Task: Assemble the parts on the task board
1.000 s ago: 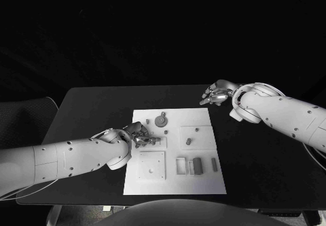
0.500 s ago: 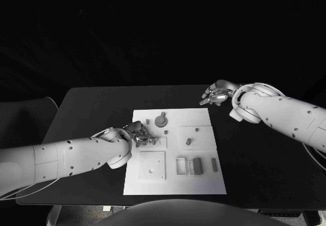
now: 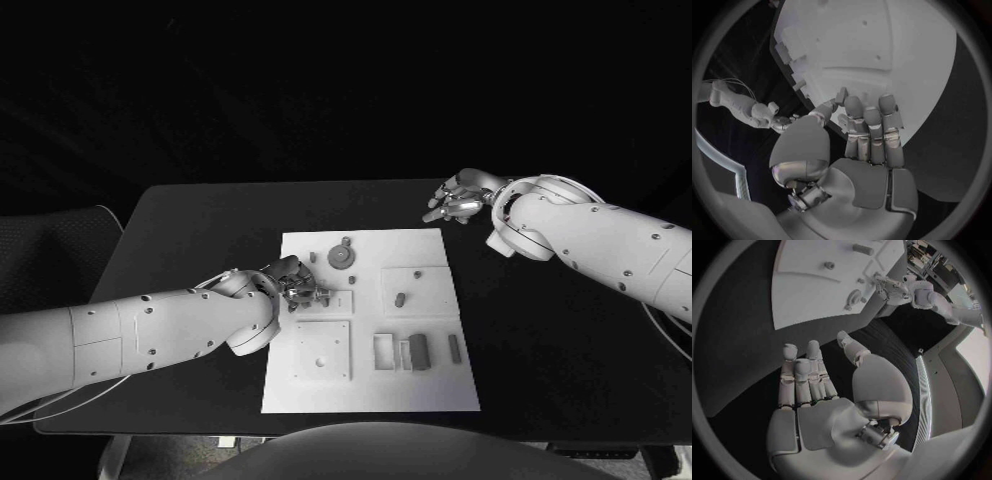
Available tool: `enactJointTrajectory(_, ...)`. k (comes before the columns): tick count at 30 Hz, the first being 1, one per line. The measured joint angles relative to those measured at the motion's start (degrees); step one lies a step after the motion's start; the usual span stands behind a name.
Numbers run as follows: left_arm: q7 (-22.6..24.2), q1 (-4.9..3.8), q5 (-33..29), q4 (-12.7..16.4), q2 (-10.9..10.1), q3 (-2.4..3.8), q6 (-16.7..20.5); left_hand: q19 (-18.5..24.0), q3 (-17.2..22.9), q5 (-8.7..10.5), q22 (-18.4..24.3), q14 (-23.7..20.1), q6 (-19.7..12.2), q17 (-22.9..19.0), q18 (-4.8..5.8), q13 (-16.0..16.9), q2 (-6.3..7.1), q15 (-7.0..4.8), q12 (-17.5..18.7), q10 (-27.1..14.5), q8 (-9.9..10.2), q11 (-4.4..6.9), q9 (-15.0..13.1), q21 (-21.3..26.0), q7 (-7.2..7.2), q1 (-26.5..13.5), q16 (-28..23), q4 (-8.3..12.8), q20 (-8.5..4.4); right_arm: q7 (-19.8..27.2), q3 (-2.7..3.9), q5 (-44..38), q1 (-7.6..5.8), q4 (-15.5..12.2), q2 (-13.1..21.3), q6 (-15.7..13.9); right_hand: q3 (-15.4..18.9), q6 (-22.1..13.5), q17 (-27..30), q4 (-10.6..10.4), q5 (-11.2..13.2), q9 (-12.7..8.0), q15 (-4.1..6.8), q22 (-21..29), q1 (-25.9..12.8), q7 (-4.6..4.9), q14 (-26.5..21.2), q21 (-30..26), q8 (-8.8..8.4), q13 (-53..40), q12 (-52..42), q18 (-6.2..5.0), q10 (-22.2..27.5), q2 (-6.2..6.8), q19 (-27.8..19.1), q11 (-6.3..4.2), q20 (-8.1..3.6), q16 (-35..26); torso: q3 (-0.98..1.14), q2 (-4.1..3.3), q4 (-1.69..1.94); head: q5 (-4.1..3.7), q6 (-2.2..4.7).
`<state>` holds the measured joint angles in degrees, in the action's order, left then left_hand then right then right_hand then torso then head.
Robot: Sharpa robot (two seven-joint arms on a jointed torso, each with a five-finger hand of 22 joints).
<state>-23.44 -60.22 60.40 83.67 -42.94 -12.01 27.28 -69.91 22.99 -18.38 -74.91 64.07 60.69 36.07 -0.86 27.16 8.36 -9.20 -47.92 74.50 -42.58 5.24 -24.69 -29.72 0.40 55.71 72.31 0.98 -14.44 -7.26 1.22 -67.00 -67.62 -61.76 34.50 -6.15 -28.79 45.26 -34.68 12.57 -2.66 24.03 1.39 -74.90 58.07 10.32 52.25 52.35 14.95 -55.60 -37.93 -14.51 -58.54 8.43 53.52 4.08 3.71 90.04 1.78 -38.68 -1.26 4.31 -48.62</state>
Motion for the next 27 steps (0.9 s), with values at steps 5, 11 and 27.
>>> enactJointTrajectory(5,0.0,-0.05,-0.5,0.0,0.0,0.05,-0.3,0.0,1.5,-0.71,0.0,0.0,0.2,0.0,0.01,-0.1,-0.22,0.04,0.0,0.0,0.4,0.00,-0.3,-0.2,0.21,-0.4,0.0,3.1,0.01,0.0,0.00,0.0,0.00,0.0,0.0,0.0,0.0,0.0,0.0,0.0,0.0,0.0,-0.01,0.0,0.0,0.02,0.0,0.0,0.00,0.0,0.0,0.01,0.0,0.00,0.0,0.00,0.00,0.0,0.00,0.00,0.01,0.00,-0.02)
enactJointTrajectory(11,0.0,-0.08,-1.1,0.1,-0.1,0.12,-0.5,0.1,4.0,-0.68,0.0,0.0,0.2,-0.2,0.01,-0.2,0.01,0.23,0.0,0.0,1.0,-0.01,-0.5,-0.2,0.22,-1.3,0.0,5.5,0.11,0.0,0.00,0.0,0.00,0.0,0.0,0.1,0.0,0.0,0.0,0.0,0.0,0.0,-0.06,0.0,0.0,0.02,-0.1,0.0,0.00,0.0,0.0,0.02,0.0,0.00,0.0,-0.01,0.00,0.0,0.01,0.01,0.01,-0.05,-0.02)
enactJointTrajectory(27,-0.1,0.01,-3.0,0.3,-0.4,0.97,-2.1,0.1,4.7,-4.30,0.0,-0.1,0.2,-0.2,0.02,-0.3,0.43,0.33,-0.2,-0.2,1.7,-0.22,-0.9,-0.6,0.21,-2.0,0.0,6.2,0.13,0.0,0.00,0.0,0.09,0.1,0.0,0.2,-0.2,-0.1,0.0,-0.2,0.0,0.0,0.03,0.0,0.0,0.00,0.1,0.0,0.00,0.0,0.0,0.27,0.1,0.00,0.0,-0.08,0.00,0.0,0.00,0.01,0.05,-0.13,-0.07)
